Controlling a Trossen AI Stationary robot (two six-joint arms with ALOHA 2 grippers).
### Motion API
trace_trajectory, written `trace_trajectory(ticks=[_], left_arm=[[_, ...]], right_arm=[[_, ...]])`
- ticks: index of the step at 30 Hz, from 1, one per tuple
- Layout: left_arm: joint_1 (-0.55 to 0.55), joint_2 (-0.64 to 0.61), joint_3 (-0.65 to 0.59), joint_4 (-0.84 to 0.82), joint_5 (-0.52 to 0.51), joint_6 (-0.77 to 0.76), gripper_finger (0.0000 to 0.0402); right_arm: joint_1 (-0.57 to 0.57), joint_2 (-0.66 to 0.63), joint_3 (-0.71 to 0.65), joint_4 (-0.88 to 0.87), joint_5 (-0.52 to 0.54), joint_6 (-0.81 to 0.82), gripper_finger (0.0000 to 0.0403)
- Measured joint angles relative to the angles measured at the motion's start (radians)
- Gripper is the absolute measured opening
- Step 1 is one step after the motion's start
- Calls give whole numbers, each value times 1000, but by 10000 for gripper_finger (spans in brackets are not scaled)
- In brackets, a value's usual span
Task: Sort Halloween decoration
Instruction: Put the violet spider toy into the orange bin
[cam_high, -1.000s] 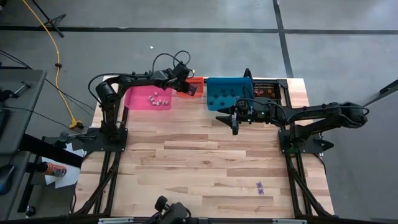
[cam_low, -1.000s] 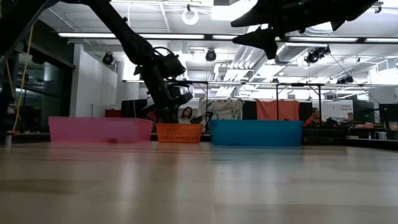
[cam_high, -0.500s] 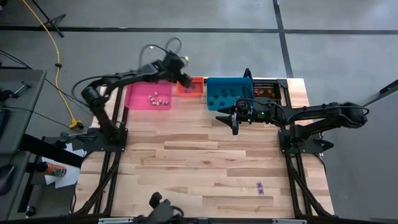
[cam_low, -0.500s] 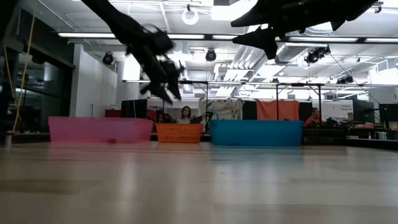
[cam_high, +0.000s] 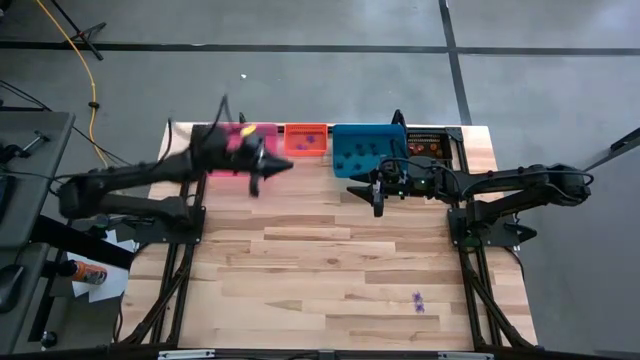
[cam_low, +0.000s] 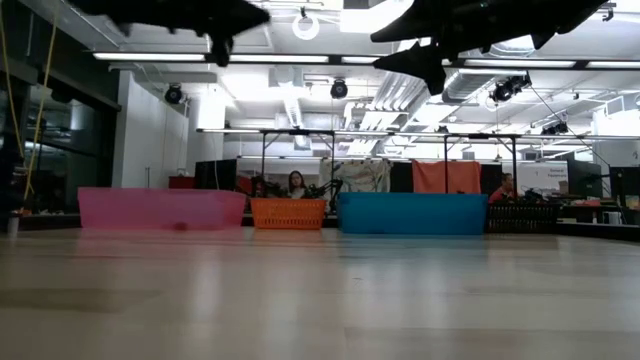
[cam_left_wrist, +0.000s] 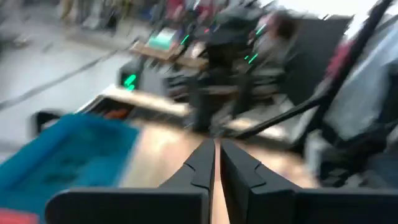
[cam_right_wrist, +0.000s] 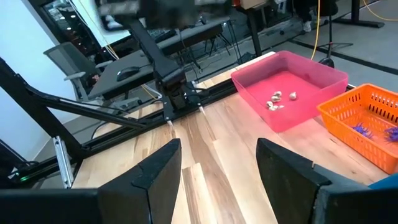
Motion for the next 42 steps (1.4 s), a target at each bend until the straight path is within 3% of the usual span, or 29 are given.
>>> trace_trajectory(ticks=[6, 10, 16, 20, 24, 29, 34, 37, 42], left_arm=[[-218, -145, -262, 355, -199, -83, 3], [-277, -177, -311, 395, -305, -54, 1], [-264, -179, -312, 399, -315, -41, 1], [-253, -179, -312, 398, -315, -41, 1], [-241, -179, -312, 398, -315, -40, 1], [-226, -179, -312, 385, -314, -41, 0], [-219, -179, -312, 385, -314, -40, 0], [-219, -179, -312, 383, -314, -41, 0], [-219, -179, -312, 378, -314, -40, 0]], right_arm=[[0, 0, 0, 36, -1, -1, 203], [0, 0, 0, 42, -3, -1, 203], [0, 0, 0, 38, -18, 45, 203], [8, 0, 0, -27, -221, 301, 203], [137, 0, 0, -343, -413, 575, 203], [455, 17, 0, -731, -360, 974, 203], [734, 99, 0, -765, -330, 1459, 203], [819, 165, 0, -765, -306, 1641, 203], [830, 270, 0, -767, -252, 1757, 203]])
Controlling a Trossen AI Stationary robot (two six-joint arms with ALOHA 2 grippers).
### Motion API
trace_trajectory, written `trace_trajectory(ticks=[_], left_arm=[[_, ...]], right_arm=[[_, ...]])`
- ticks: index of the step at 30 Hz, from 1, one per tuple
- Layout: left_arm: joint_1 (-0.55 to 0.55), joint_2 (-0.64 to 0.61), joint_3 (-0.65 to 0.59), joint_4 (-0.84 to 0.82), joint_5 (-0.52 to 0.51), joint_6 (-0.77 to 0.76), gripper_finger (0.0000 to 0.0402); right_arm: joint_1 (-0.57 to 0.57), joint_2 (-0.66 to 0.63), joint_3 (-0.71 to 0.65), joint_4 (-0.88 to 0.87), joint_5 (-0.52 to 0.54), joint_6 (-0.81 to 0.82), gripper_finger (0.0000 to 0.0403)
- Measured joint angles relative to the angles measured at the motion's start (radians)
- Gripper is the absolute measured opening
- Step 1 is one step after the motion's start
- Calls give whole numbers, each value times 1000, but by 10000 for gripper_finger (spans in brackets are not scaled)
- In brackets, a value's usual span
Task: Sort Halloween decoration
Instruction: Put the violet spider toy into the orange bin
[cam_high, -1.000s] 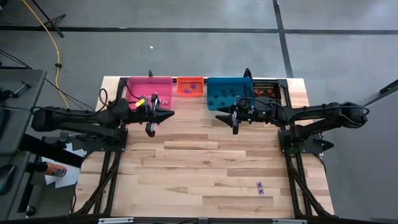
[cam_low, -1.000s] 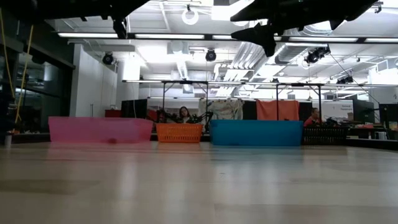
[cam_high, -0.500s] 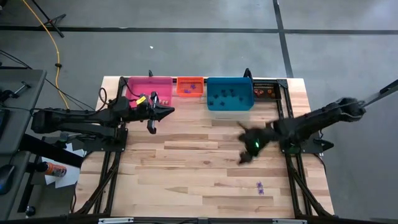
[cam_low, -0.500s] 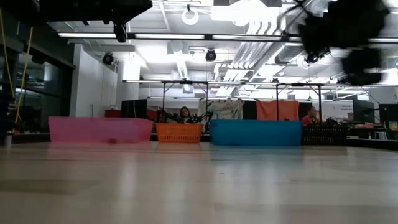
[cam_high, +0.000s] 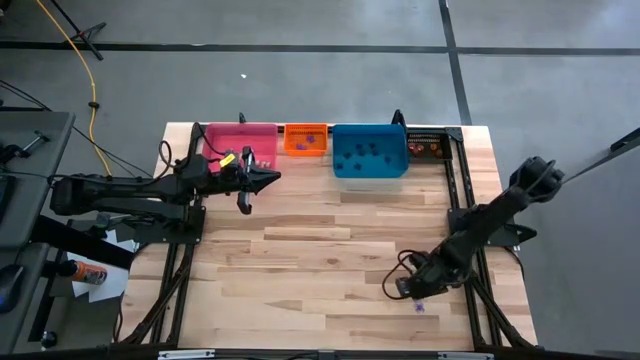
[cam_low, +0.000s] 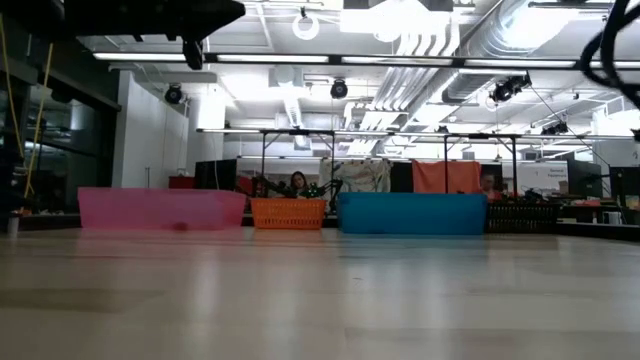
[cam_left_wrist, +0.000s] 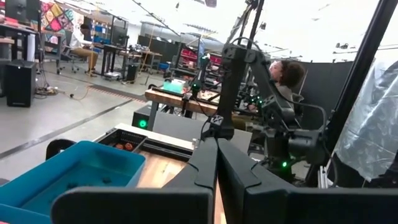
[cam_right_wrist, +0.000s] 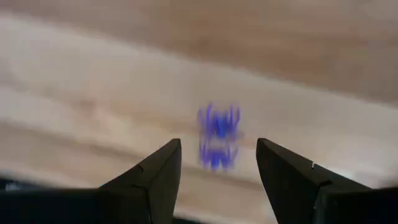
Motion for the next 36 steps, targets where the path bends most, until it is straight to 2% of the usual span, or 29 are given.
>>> trace_trajectory(ticks=[7, 10, 13, 18, 22, 23, 25, 30, 34, 36], left_arm=[[0, 0, 0, -10, 0, -43, 0], [0, 0, 0, -11, 0, -44, 0], [0, 0, 0, -11, 0, -44, 0], [0, 0, 0, -11, 0, -44, 0], [0, 0, 0, -11, 0, -44, 0], [0, 0, 0, -9, 0, -44, 0], [0, 0, 0, -4, 0, -44, 0], [15, 0, 0, 8, -15, -44, 0], [28, -1, 0, 30, -18, -45, 0], [34, 0, 0, 27, -18, -53, 0]], right_arm=[[-9, 110, 5, 26, -16, 20, 203], [-9, 134, 5, 19, -13, 23, 191], [-8, 144, 6, -5, -19, -5, 147], [-7, 144, 6, -47, -24, -78, 23], [-11, 112, 11, -65, 0, -159, 17], [-11, 94, 20, -84, 24, -176, 12], [-16, 39, 33, -162, 147, -219, 4], [-51, -152, 62, -264, 361, -320, 1], [-120, -288, 61, -299, 601, -482, 1], [-176, -330, 51, -285, 671, -606, 0]])
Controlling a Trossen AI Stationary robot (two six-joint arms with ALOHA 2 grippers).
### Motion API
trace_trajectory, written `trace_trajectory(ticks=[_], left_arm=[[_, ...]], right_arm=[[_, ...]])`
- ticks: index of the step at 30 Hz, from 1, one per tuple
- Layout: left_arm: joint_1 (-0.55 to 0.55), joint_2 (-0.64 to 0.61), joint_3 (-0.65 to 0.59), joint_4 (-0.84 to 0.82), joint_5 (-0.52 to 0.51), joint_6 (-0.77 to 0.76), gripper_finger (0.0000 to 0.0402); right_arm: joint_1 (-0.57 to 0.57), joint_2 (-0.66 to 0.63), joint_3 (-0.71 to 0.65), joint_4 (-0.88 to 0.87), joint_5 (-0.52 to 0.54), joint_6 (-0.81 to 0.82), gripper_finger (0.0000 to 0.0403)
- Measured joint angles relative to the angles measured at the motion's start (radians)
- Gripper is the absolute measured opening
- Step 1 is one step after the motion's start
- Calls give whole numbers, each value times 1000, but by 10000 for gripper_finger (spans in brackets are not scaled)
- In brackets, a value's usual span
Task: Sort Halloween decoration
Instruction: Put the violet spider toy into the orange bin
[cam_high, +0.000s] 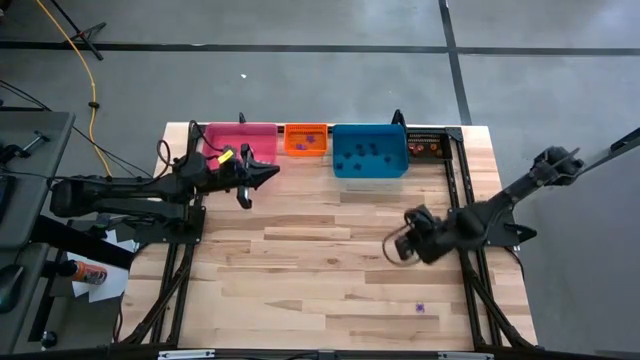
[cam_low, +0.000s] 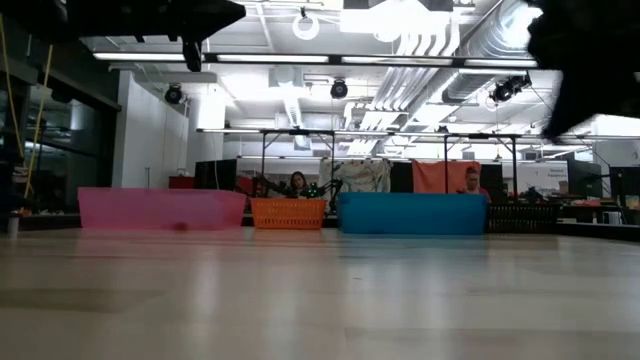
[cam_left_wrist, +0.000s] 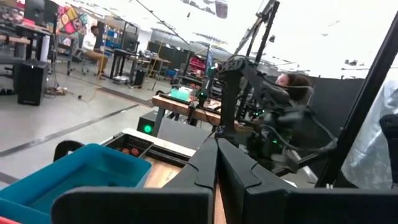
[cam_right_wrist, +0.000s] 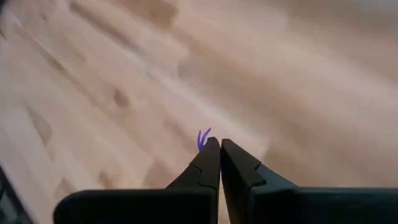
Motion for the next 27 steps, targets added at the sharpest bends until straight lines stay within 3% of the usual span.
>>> trace_trajectory(ticks=[2, 5, 7, 16, 22, 27], left_arm=[[4, 0, 0, 1, 0, -22, 0], [5, 0, 0, 1, 0, -52, 0], [5, 0, 0, 1, 0, -61, 0], [5, 0, 0, -6, -3, -70, 0], [5, 9, 0, -8, 1, -69, 0], [5, 20, 0, -15, 117, -29, 0]], right_arm=[[-77, -29, -16, 44, 9, -126, 0], [-193, -33, -51, 167, -90, -306, 0], [-256, -21, -71, 282, -160, -421, 0], [-459, 31, -110, 873, -241, -861, 0], [-602, 44, -110, 1148, -293, -1011, 0], [-681, 44, -110, 1216, -370, -1049, 0]])
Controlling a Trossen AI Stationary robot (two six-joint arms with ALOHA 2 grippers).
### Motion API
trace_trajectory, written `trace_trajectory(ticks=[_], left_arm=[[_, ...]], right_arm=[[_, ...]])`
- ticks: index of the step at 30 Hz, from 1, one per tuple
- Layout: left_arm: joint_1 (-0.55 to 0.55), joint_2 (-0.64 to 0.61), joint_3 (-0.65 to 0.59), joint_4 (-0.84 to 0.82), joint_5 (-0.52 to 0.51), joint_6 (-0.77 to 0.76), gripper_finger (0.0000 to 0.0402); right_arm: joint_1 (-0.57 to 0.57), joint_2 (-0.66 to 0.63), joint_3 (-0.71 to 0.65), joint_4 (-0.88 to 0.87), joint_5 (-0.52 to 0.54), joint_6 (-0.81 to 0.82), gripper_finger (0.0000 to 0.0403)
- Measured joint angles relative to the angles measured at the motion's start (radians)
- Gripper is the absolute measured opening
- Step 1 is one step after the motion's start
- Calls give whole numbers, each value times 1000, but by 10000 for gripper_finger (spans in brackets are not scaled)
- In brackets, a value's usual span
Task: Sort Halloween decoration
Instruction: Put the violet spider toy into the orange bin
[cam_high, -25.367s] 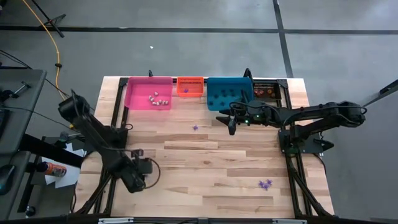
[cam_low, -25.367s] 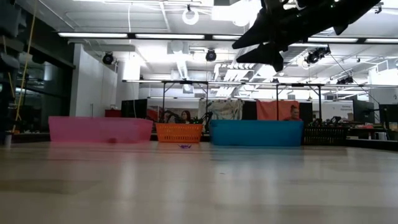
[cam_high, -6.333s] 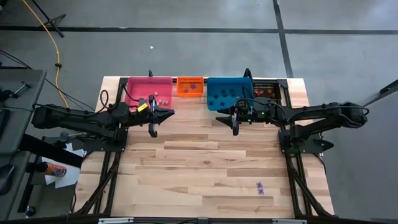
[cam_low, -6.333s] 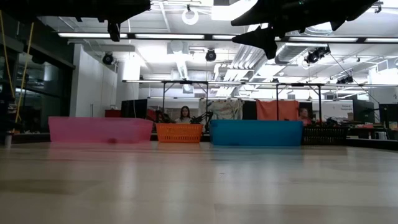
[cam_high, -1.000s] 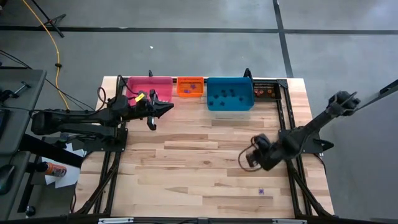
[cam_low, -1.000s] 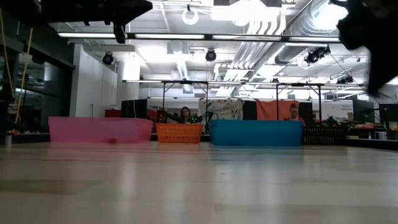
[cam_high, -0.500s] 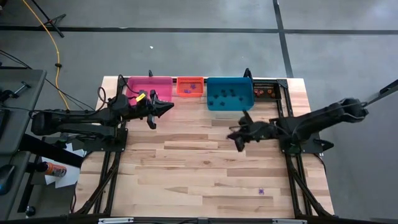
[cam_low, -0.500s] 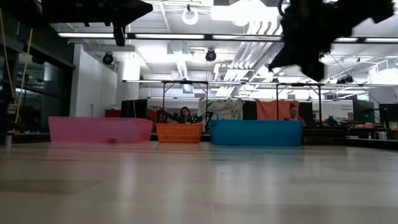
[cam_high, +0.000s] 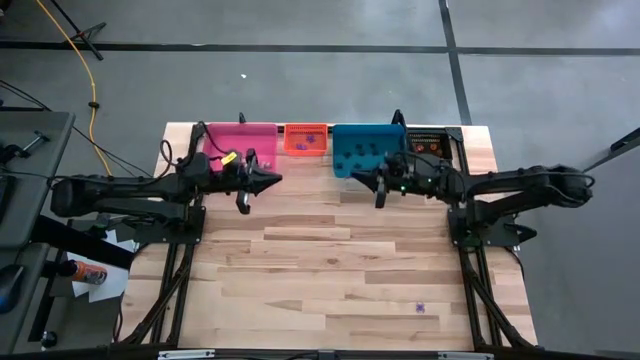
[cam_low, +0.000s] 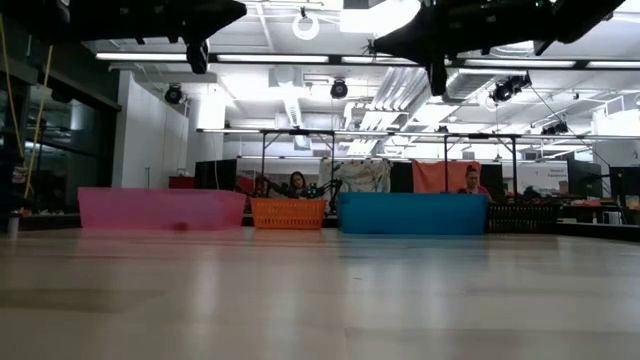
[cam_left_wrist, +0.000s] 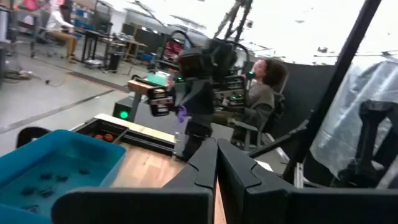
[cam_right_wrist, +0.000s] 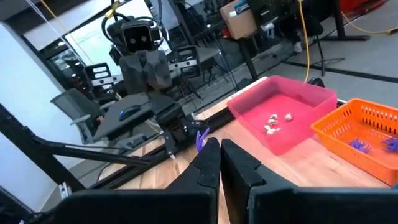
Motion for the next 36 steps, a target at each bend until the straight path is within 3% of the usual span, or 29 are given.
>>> trace_trajectory(ticks=[21, 28, 36], left_arm=[[0, 5, 0, -52, -13, -4, 0], [0, 5, 0, -45, -13, -6, 0], [0, 5, 0, -45, -13, -65, 0]], right_arm=[[-24, 38, 16, -13, -36, 18, 0], [-139, 309, 224, -81, -47, 0, 0], [-336, 723, 679, -370, -43, 9, 0]])
